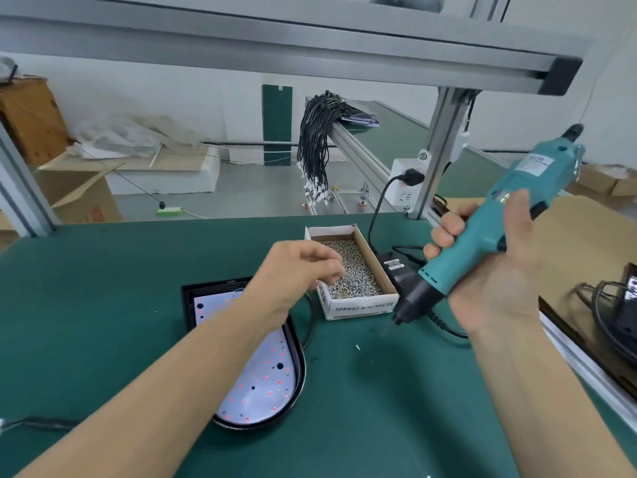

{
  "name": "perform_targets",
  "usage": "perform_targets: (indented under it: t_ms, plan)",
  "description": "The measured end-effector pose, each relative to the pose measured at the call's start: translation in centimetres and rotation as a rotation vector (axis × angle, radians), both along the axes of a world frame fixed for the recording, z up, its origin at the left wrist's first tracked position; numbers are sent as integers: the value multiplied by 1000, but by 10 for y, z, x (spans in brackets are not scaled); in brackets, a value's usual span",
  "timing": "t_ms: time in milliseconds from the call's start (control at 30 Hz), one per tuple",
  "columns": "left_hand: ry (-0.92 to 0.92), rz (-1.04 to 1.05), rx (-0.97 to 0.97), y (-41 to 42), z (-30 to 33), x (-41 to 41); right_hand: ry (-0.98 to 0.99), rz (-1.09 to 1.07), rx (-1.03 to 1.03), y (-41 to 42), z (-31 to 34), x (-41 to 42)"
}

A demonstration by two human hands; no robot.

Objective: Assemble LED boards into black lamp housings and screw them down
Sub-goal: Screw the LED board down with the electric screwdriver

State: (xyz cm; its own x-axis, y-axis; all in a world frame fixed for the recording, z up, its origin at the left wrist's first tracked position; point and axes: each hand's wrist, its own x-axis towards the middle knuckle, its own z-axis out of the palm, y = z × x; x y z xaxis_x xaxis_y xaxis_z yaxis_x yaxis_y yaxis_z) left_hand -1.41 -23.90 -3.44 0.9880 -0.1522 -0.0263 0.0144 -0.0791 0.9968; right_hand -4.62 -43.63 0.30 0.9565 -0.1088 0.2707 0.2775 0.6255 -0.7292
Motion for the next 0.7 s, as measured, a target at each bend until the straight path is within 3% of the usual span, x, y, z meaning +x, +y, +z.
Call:
perform_targets:
  t_ms: [167,300,700]
  plan:
    - [273,29,-494,44,4,-41,-49,59,89,37,13,-1]
    - [339,76,-673,65,-1,-56,-113,120,95,70,20,-1]
    - [226,103,-594,85,-5,-74,-153,111,185,106,26,-1]
